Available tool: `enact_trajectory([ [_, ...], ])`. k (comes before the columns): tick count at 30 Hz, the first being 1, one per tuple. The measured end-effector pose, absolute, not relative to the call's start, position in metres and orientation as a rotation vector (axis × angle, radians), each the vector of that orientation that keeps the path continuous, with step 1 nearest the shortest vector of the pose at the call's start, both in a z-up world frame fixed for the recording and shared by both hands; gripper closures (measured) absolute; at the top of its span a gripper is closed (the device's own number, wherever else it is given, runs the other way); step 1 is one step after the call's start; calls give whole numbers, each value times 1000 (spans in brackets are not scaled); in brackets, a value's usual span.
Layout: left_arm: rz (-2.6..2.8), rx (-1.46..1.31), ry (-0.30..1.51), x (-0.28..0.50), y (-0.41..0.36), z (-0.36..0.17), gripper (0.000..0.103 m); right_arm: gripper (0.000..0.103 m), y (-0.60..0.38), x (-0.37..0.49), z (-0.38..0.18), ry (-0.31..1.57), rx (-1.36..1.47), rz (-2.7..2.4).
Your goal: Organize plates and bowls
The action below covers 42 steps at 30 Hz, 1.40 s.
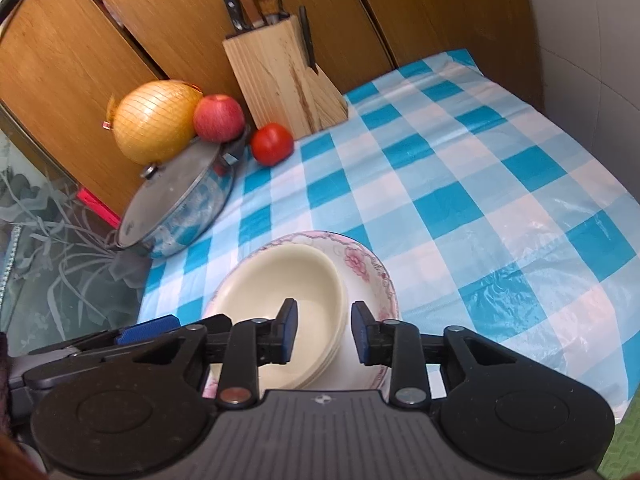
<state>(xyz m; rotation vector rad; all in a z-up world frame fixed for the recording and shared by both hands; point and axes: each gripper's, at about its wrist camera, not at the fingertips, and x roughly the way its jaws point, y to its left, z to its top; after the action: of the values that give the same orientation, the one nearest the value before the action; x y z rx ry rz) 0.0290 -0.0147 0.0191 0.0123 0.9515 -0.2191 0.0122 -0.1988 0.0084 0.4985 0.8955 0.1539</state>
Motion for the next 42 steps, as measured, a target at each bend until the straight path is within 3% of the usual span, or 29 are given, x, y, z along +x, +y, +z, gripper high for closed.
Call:
enact_trajectory([
  [8, -151, 72, 850, 3, -20, 30, 16, 62, -184, -18, 24, 785, 413, 137],
  [42, -64, 108, 759, -27, -17, 35, 0, 54, -177, -49, 25, 707, 366, 102],
])
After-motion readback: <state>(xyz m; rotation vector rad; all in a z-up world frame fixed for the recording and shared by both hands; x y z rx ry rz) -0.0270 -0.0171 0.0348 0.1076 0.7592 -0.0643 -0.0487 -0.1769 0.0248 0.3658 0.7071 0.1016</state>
